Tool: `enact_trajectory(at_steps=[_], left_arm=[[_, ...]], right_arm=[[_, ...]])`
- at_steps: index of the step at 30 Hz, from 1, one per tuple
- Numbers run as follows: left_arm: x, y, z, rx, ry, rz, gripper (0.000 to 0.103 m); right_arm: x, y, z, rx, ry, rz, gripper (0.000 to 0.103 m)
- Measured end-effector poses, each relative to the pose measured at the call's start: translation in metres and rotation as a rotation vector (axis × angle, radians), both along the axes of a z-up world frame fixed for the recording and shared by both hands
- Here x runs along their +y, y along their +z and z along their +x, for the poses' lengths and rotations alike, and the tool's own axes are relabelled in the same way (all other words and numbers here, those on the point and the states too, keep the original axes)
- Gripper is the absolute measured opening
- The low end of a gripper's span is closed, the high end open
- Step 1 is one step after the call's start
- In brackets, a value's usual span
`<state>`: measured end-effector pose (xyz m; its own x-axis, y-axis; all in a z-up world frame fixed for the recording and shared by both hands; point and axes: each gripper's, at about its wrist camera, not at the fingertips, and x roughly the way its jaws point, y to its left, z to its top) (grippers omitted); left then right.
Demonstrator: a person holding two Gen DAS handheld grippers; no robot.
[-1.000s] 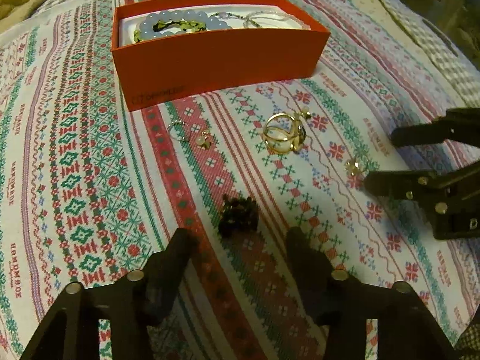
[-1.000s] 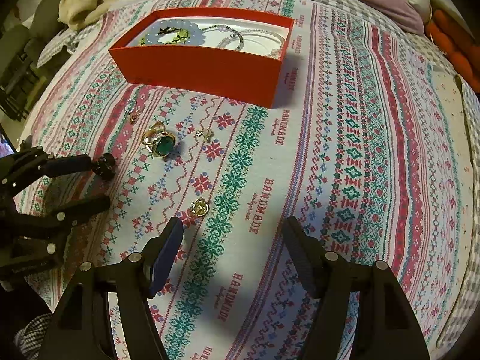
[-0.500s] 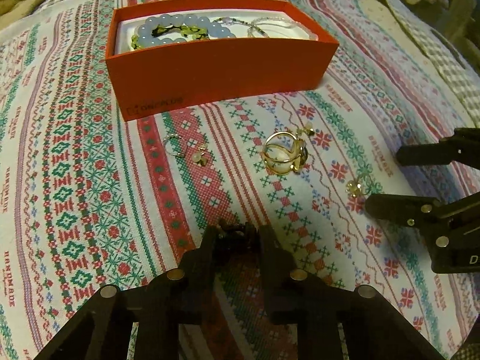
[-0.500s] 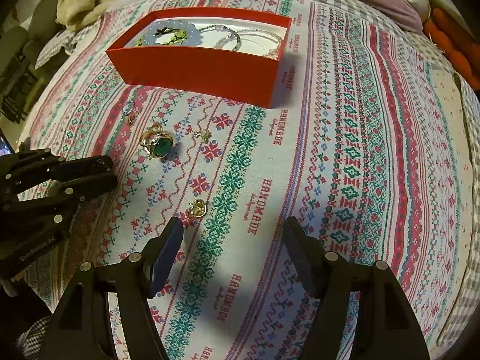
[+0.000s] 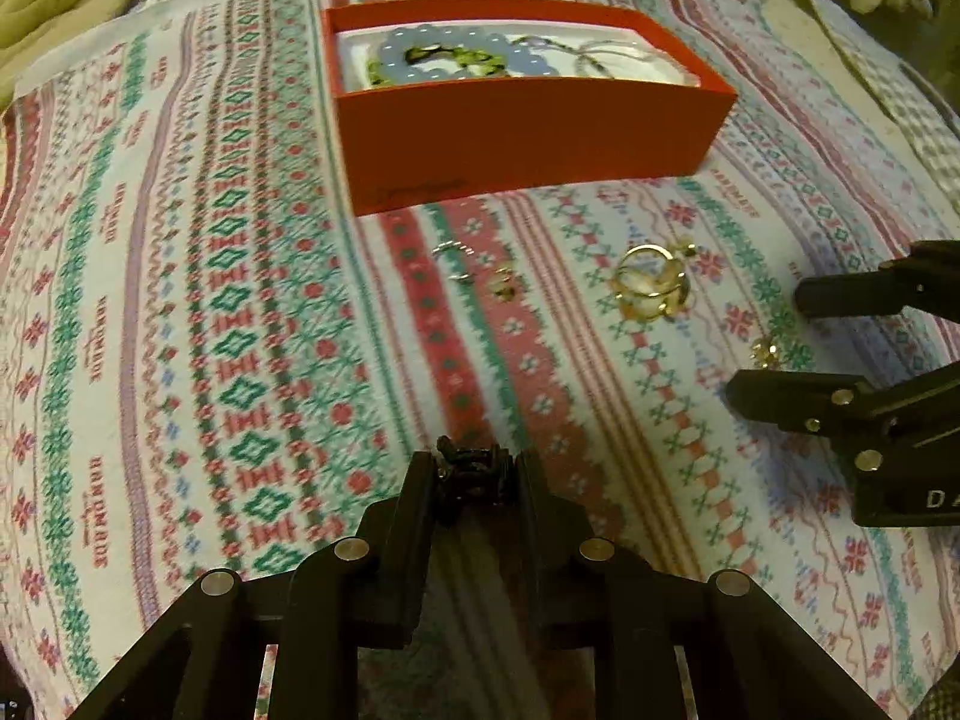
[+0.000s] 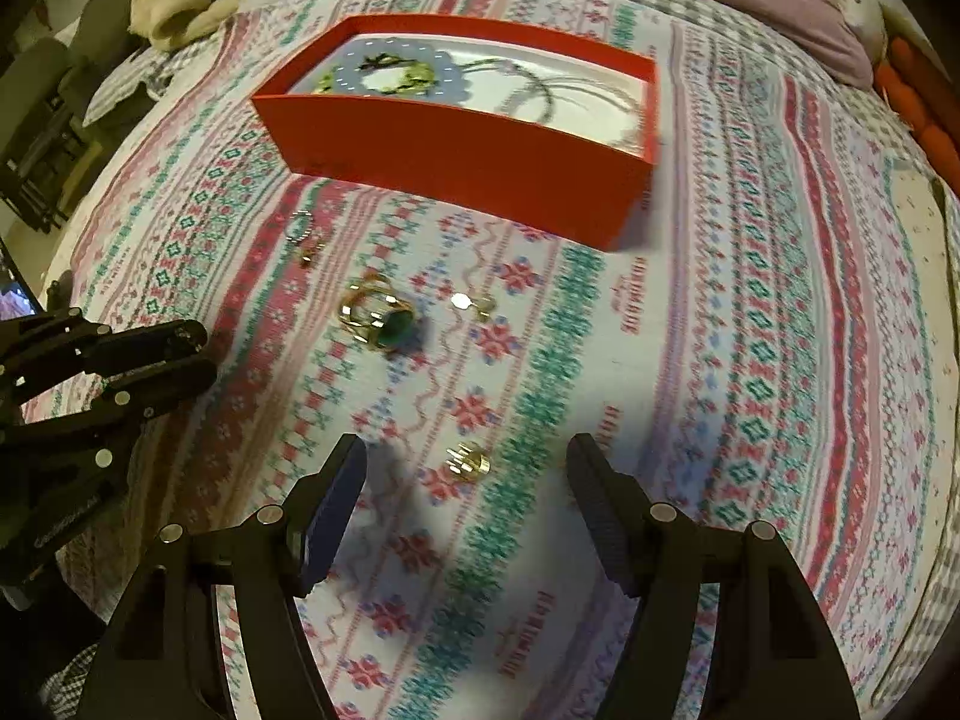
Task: Organize jewelry
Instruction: 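Grasp the small black beaded piece with the left tool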
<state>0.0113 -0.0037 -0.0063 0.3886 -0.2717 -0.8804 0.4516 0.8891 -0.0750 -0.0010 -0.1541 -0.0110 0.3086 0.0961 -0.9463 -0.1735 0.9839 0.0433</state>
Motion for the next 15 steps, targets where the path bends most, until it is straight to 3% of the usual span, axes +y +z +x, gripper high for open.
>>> enact_trajectory(at_steps=[15], left_arm=[[0.023,0.002,-0.002,0.012,0.037,-0.007,0.02]], right_arm=[[0.036,-0.006,0.032,0.021,0.018,0.057,0.07]])
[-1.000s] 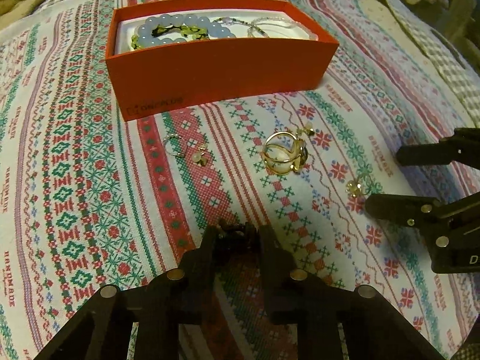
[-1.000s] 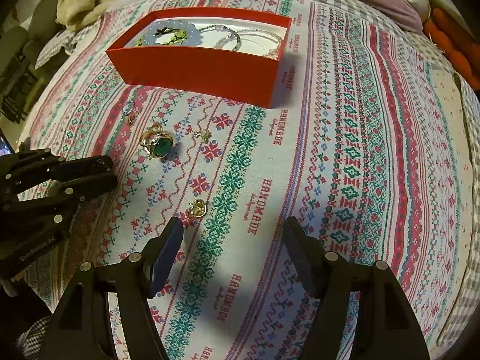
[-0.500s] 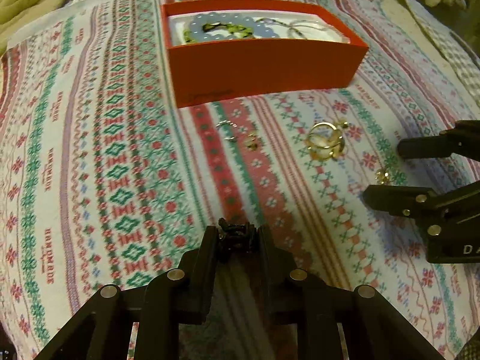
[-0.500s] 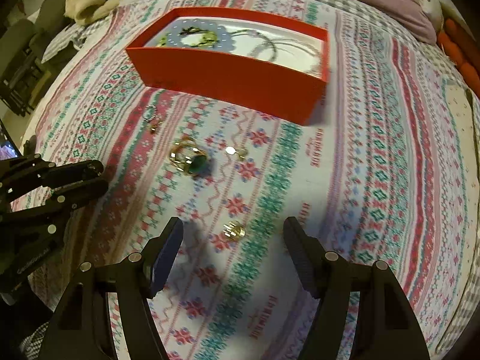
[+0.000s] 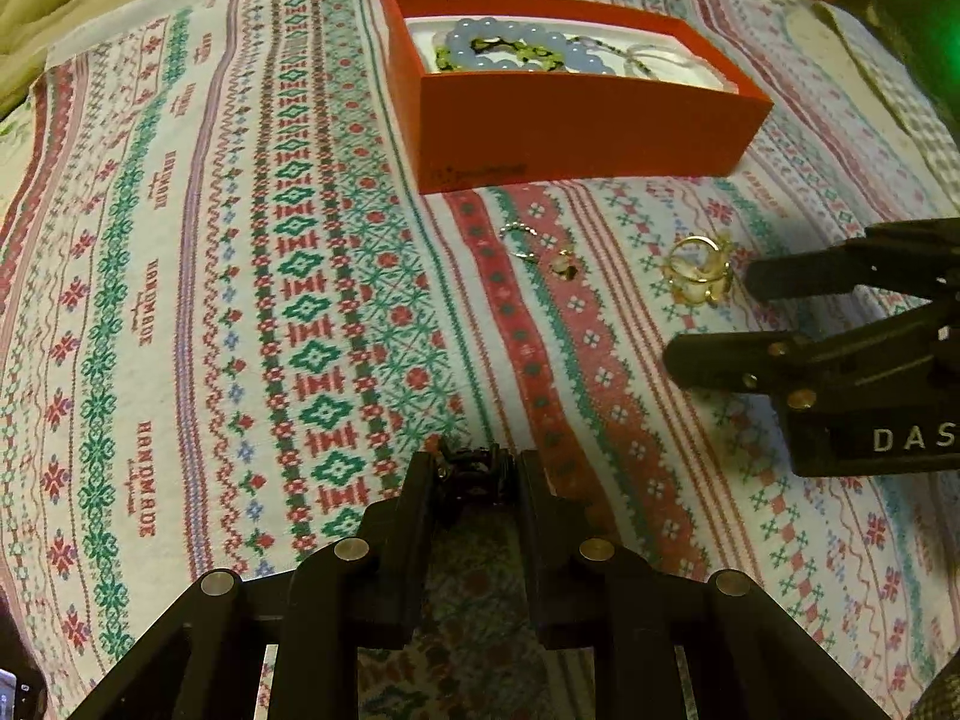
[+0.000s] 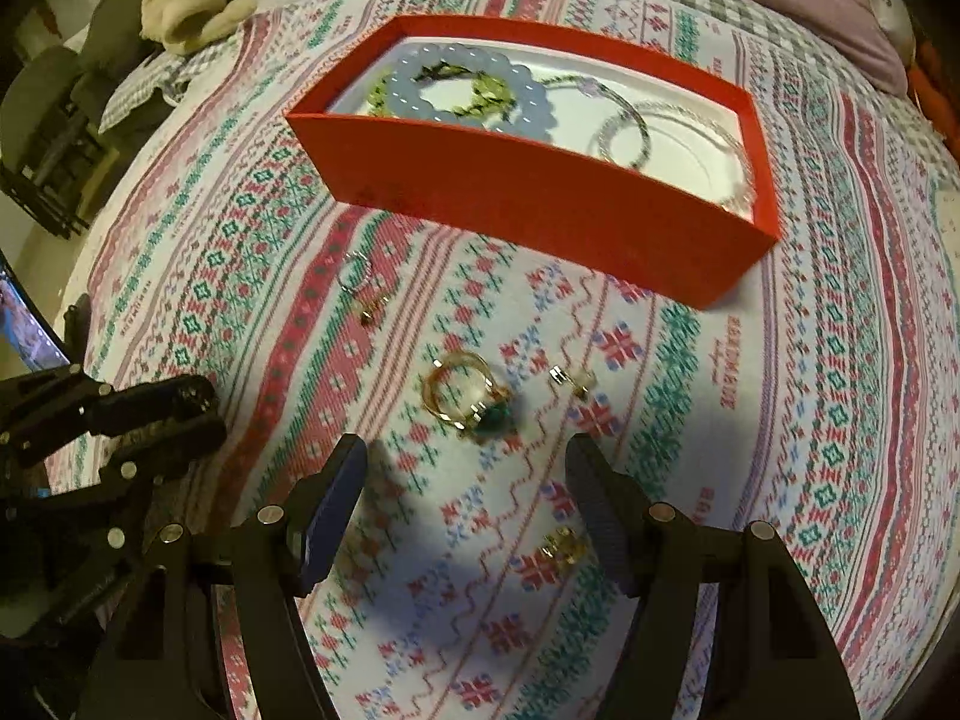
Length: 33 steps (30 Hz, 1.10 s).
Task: Organize jewelry
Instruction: 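Grasp the small black beaded piece with the left tool, then grasp the gold green-stone ring with the right tool while the left tool holds the black piece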
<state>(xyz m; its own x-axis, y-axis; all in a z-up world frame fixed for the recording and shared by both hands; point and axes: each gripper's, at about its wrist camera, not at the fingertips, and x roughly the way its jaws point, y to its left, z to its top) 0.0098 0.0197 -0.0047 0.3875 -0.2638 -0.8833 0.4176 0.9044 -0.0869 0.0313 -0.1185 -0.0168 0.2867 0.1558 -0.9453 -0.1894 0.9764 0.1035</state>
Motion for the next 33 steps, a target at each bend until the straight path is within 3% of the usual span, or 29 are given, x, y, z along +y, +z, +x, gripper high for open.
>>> enact_trajectory(at_steps=[13,33], left_arm=[[0.006,-0.001,0.0,0.004,0.006,0.002,0.02],[0.003,0.008,0.008,-0.011,0.009,-0.006,0.02]], right_arm=[[0.013,0.003,0.013,-0.042,0.009,-0.034,0.031],[0.003,0.022,0.0,-0.054,0.015,-0.003,0.031]])
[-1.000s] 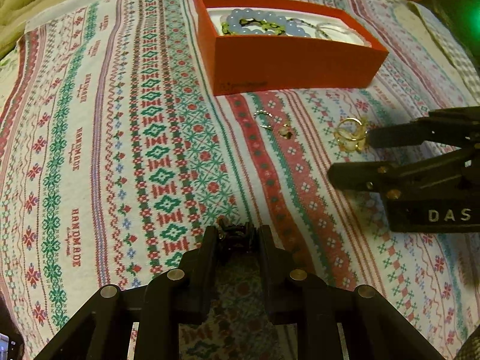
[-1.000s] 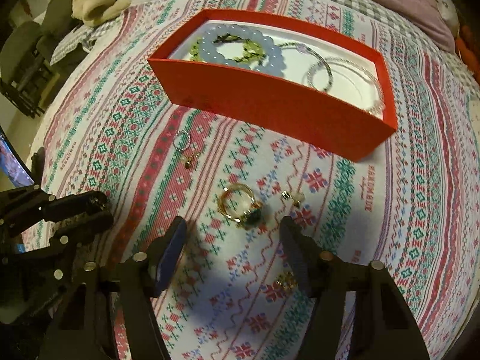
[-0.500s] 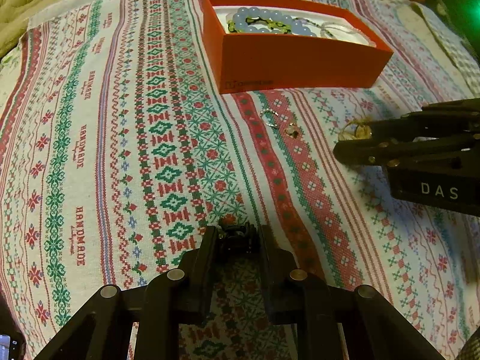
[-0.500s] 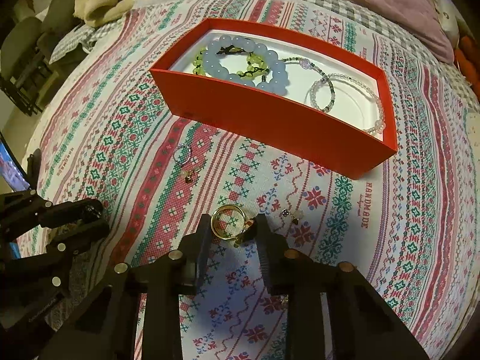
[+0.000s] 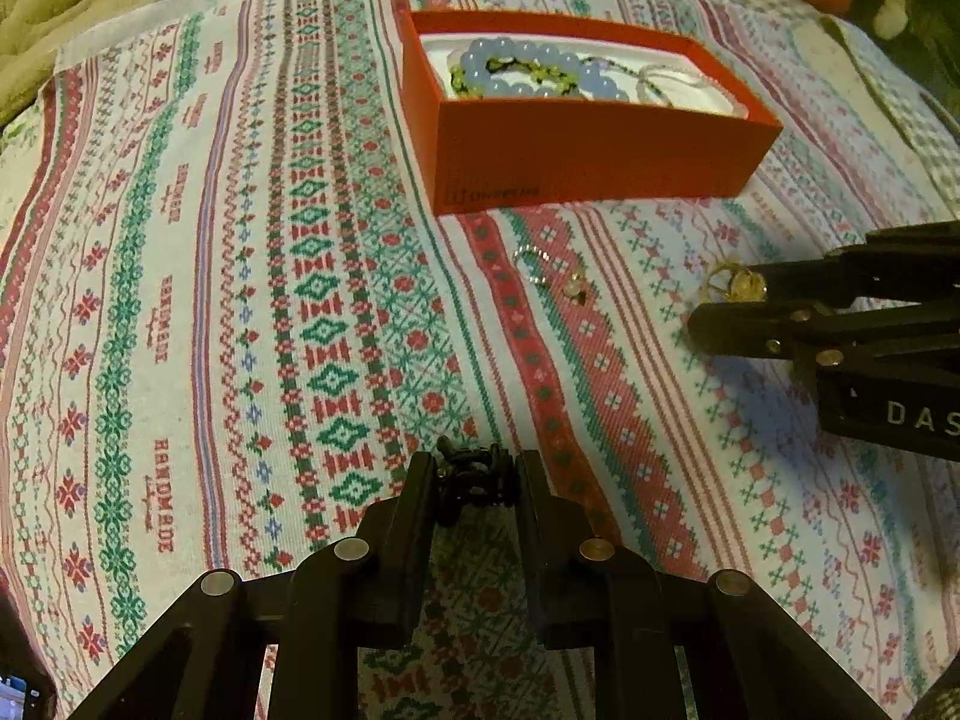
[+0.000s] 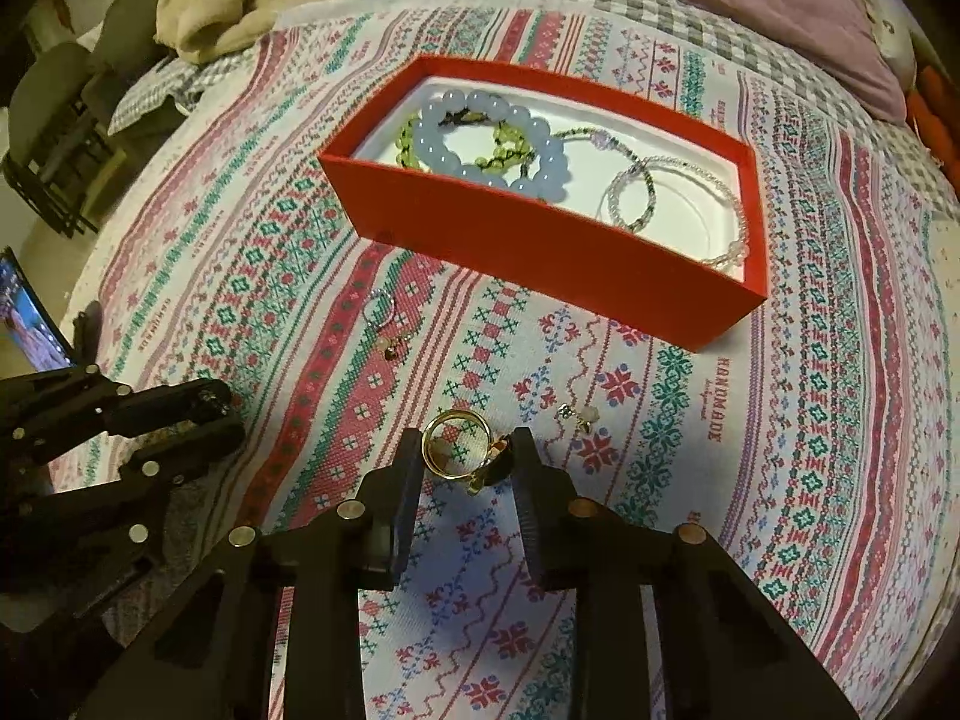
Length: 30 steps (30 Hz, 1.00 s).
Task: Organize jewelry
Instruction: 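Grasp the gold green-stone ring with the right tool while the left tool holds the black piece, then carry both held pieces over the red box and lower them inside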
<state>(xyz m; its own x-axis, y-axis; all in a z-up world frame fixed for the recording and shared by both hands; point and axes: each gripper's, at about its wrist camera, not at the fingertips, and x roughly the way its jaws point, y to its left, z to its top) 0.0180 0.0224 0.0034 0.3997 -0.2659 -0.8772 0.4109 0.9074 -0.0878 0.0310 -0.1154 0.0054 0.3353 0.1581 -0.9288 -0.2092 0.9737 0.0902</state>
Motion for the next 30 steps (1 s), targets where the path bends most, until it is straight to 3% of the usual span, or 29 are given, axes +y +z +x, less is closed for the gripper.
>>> enact_trajectory(at_steps=[19,30], left_arm=[[-0.015,0.041,0.027,-0.077,0.037,-0.081,0.02],[-0.037,0.059,0.057,-0.13,0.053,-0.162,0.02]], right_arm=[[-0.035,0.047,0.008,-0.09,-0.088,0.078,0.031],[-0.058,0.057,0.032,-0.137,-0.165,0.111,0.031]])
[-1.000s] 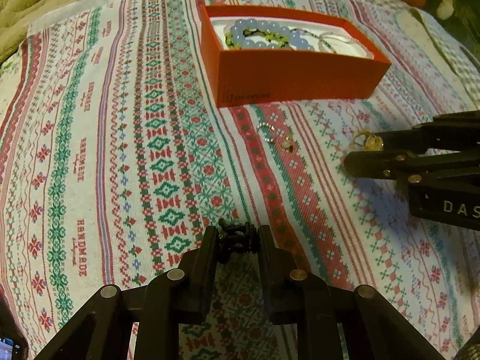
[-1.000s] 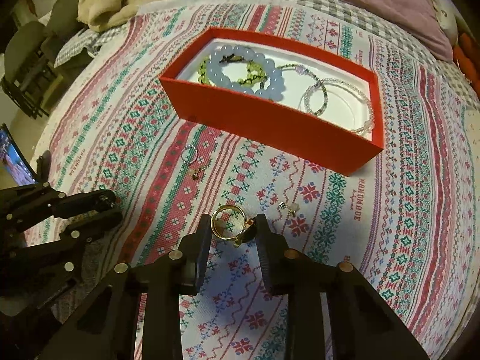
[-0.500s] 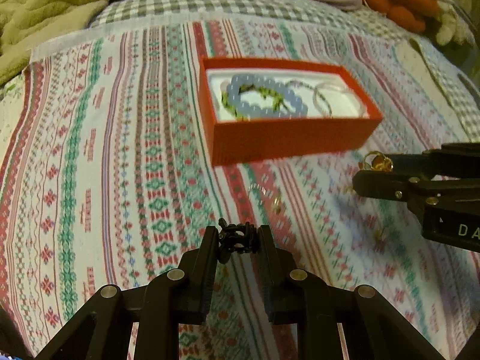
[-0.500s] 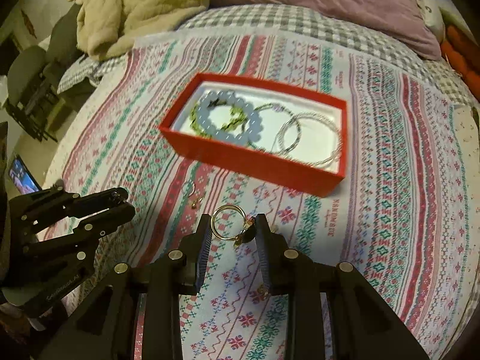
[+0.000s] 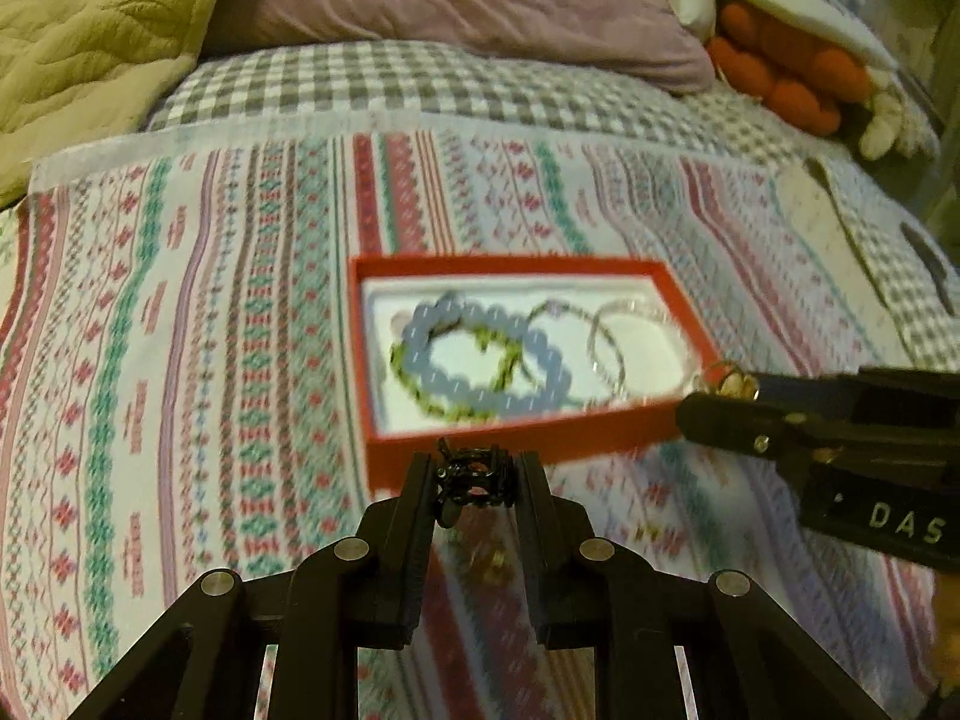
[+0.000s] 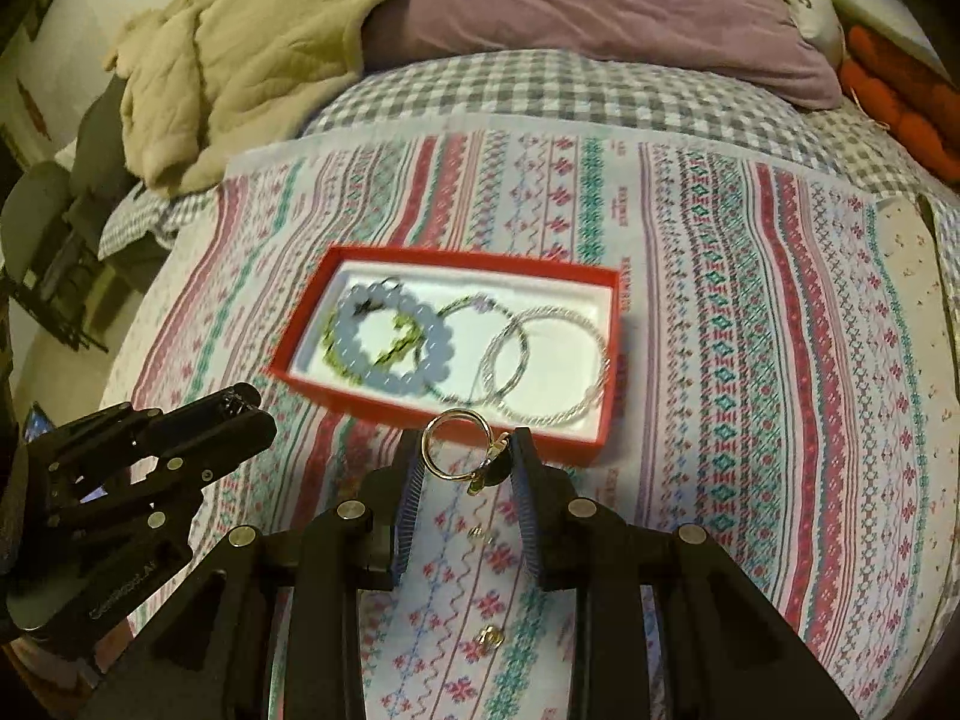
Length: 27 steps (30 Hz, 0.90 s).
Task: Organize jewelry
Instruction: 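Carry both held pieces over the red box and lower them inside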
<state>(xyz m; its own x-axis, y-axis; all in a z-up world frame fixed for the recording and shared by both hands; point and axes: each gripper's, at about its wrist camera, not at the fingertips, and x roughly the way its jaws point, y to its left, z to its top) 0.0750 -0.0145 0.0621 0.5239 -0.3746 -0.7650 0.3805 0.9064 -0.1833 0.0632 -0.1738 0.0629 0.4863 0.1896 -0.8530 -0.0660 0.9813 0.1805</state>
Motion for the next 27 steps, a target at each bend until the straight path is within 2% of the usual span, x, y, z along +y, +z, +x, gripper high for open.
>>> enact_trajectory(at_steps=[7,13,27], left_arm=[[-0.014,-0.009,0.024,-0.028,0.009,-0.012,0.02],[-0.024,-0.022,0.039,-0.033,0.01,0.028,0.021],[-0.027,-0.027,0.051,-0.042,0.01,0.042,0.023]], right_arm=[[-0.013,-0.009,0.02,-0.007,-0.019,0.002,0.031],[-0.018,-0.022,0.032,0.001,-0.022,-0.011,0.031],[-0.02,-0.031,0.039,0.003,0.001,-0.014,0.032]])
